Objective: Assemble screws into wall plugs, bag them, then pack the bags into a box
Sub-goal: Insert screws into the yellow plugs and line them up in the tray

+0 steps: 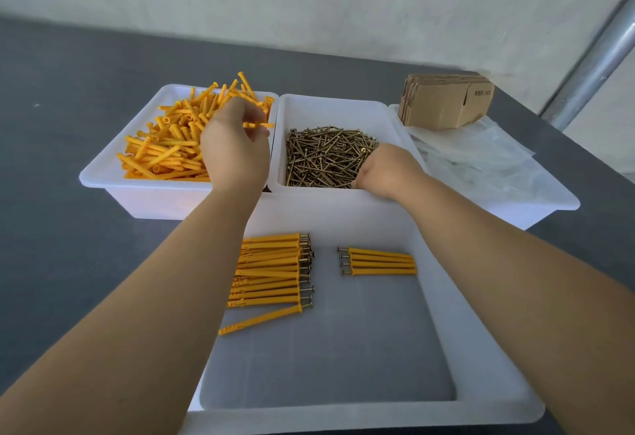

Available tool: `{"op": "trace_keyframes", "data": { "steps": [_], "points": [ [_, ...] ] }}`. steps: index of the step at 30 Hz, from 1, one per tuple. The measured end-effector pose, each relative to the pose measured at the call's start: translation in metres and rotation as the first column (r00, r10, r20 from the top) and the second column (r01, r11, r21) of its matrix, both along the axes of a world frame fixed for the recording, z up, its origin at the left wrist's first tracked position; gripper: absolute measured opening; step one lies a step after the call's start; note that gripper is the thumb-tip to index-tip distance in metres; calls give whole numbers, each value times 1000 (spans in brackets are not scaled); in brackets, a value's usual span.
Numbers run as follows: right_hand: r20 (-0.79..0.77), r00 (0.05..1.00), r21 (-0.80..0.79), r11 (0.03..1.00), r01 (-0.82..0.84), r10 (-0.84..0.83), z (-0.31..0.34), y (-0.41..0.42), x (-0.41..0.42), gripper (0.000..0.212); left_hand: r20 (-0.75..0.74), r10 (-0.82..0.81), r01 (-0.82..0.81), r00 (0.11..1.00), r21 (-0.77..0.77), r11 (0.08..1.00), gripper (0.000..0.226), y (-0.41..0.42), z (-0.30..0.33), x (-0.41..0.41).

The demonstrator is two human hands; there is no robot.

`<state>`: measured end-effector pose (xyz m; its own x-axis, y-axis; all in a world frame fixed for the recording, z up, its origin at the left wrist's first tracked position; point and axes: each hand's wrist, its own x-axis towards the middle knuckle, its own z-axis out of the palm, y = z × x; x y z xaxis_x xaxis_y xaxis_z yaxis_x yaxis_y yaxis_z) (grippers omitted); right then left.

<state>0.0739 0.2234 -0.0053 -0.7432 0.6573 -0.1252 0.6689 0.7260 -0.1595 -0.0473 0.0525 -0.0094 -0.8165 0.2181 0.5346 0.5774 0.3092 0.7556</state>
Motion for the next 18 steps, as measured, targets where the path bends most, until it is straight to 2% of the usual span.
{"op": "trace_keyframes", "data": {
  "steps": [3, 4, 6, 7, 8, 9, 11, 13, 14, 16, 18],
  "points": [
    [-284, 956, -119, 992, 32, -65, -4, -4, 12, 20, 76, -186, 175, 980, 135, 975, 28, 1, 4, 14],
    [-411, 905, -155, 987, 43, -104, -4, -6, 15, 15, 98, -241, 225, 966, 150, 963, 32, 2, 6, 18],
    [-637, 737, -322, 947, 12, -226, -1, -11, 20, 10, 134, -350, 332, 927, 141, 933, 31, 3, 8, 26],
    [-685, 663, -433, 901, -36, -303, 1, -13, 22, 10, 136, -398, 383, 907, 128, 915, 26, 4, 8, 30],
    [-684, 638, -510, 857, -73, -353, 4, -14, 22, 11, 129, -432, 419, 893, 114, 901, 22, 4, 7, 33],
    [-656, 667, -540, 837, -88, -353, 5, -15, 21, 10, 120, -449, 439, 885, 104, 893, 18, 4, 7, 35],
    [-517, 829, -452, 890, -53, -213, 5, -15, 15, 8, 113, -449, 439, 886, 103, 892, 15, 5, 5, 37],
    [-217, 975, -308, 951, -30, -40, 5, -16, 4, 44, 107, -438, 430, 893, 91, 898, 15, 7, 2, 36],
    [-50, 999, -254, 967, -18, 6, 9, -17, -3, 53, 103, -436, 430, 894, 71, 900, 14, 8, 1, 36],
    [176, 984, -188, 982, -1, 35, 15, -18, -14, 48, 108, -437, 438, 893, 18, 899, 15, 9, -2, 36],
    [244, 969, -170, 985, 4, 39, 15, -16, -22, 43, 104, -440, 445, 892, -29, 895, 16, 8, -5, 37]
  ]
}}
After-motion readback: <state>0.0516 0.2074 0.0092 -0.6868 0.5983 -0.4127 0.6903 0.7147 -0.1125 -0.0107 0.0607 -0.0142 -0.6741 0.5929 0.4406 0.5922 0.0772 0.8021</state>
